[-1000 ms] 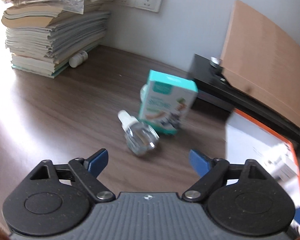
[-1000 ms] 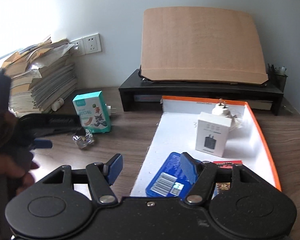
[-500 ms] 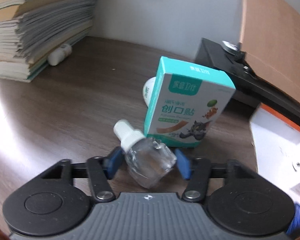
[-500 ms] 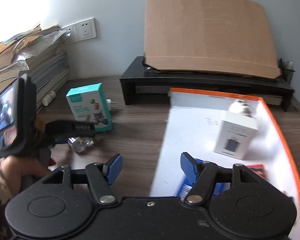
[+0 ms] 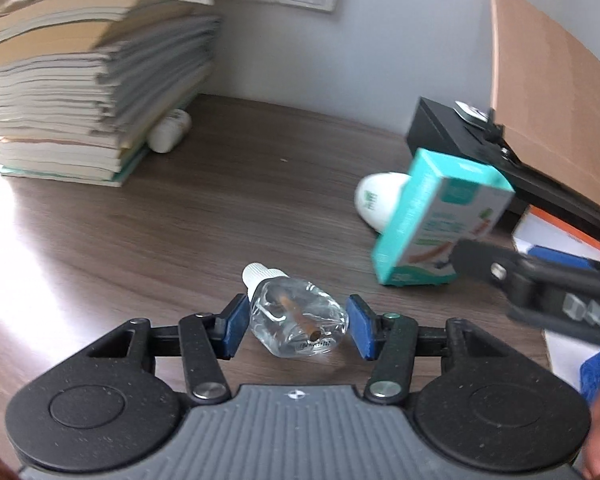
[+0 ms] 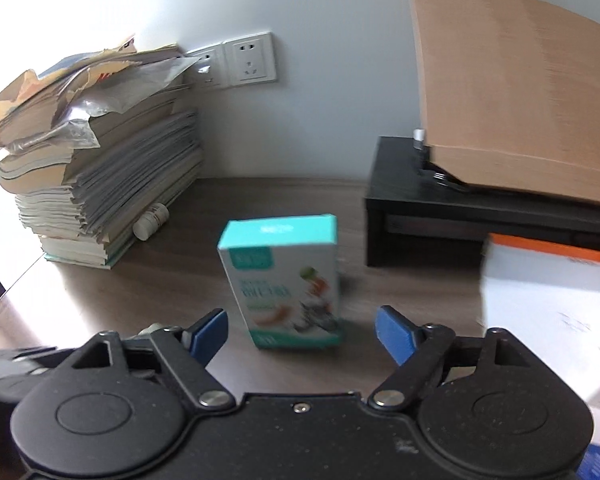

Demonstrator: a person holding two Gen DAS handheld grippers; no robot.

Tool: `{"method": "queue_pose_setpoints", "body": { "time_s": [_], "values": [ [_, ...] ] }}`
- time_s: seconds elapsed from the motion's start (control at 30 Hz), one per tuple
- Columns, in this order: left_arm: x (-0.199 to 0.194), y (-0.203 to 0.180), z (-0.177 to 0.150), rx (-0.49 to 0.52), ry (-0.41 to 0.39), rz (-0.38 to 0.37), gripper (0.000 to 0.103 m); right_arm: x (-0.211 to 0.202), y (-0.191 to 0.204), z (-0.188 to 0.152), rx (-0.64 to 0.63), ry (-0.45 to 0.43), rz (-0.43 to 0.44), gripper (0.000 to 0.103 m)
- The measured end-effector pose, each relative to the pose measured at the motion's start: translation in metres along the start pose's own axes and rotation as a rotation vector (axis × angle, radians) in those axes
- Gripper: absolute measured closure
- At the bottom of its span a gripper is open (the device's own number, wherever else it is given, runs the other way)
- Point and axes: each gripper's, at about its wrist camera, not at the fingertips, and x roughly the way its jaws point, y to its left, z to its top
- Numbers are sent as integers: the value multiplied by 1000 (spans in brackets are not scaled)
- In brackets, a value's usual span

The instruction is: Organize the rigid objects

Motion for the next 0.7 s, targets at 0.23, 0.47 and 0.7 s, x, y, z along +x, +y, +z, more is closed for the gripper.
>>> {"method": "queue_pose_setpoints", "body": {
  "time_s": [0.23,0.47,0.7],
  "values": [
    [-5,18,6,-41,-10,15,49,41,19,11,-34,4,-20,3],
    [-7,16,15,-43,-33,3,50,45,18,18,-19,8,-30,19],
    [-15,-2,20,-19,-60,-18,52,9,2,18,5,-26,-40,19]
  ]
}}
